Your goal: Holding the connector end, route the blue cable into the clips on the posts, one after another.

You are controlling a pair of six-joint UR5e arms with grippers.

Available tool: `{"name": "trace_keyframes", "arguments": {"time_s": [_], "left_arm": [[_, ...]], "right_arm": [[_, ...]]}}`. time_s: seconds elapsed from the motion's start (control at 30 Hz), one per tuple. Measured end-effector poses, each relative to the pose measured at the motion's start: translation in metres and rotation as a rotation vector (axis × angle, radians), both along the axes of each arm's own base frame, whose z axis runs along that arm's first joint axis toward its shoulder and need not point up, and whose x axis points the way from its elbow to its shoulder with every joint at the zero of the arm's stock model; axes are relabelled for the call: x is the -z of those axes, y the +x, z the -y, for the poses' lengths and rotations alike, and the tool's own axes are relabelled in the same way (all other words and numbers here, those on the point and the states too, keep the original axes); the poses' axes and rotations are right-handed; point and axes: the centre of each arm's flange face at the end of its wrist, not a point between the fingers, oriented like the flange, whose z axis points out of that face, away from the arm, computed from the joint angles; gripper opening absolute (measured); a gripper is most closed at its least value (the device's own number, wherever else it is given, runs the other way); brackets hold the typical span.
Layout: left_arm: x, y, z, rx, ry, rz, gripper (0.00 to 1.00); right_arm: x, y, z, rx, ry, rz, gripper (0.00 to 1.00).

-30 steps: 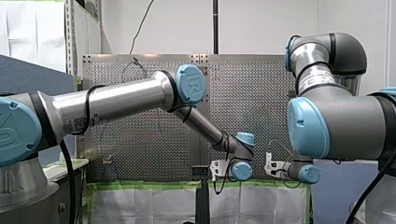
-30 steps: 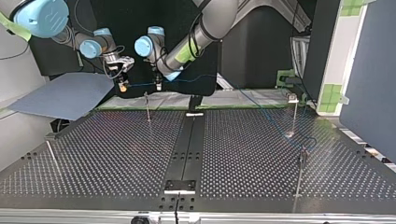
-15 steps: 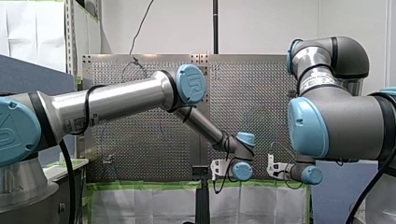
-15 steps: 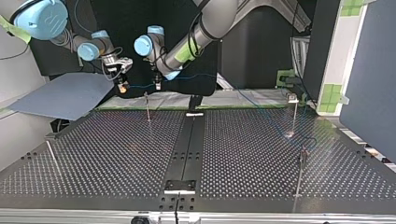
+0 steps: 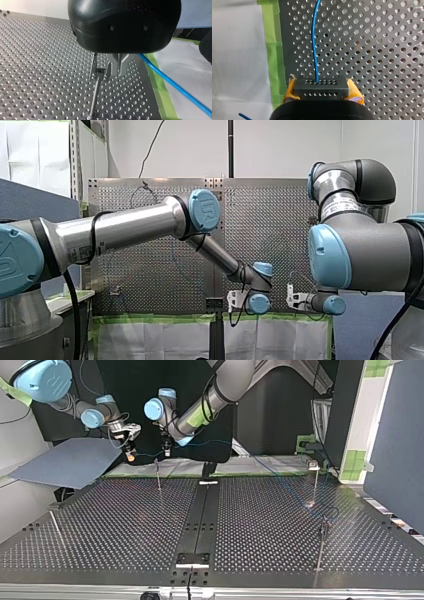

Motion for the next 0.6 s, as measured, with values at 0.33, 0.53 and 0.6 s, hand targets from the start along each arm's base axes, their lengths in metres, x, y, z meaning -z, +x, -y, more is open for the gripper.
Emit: {"name": "trace_keyframes", "arguments": {"time_s": [0.33, 0.53, 0.6], "left_arm": [[0.001, 0.013, -0.005, 0.017, -0.005, -0.006, 0.00], [0.001, 0.015, -0.004, 0.039, -0.011, -0.009, 0.00], [0.001, 0.016, -0.005, 0.040, -0.012, -0.008, 0.00]], "right_arm": [[-0.005, -0.003, 0.010, -0.007, -0.004, 0.007, 0.00], [-0.006, 0.001, 0.012, -0.024, -0.010, 0.004, 0.00], [-0.008, 0.003, 0.012, -0.034, -0.013, 0.004, 0.00]]}}
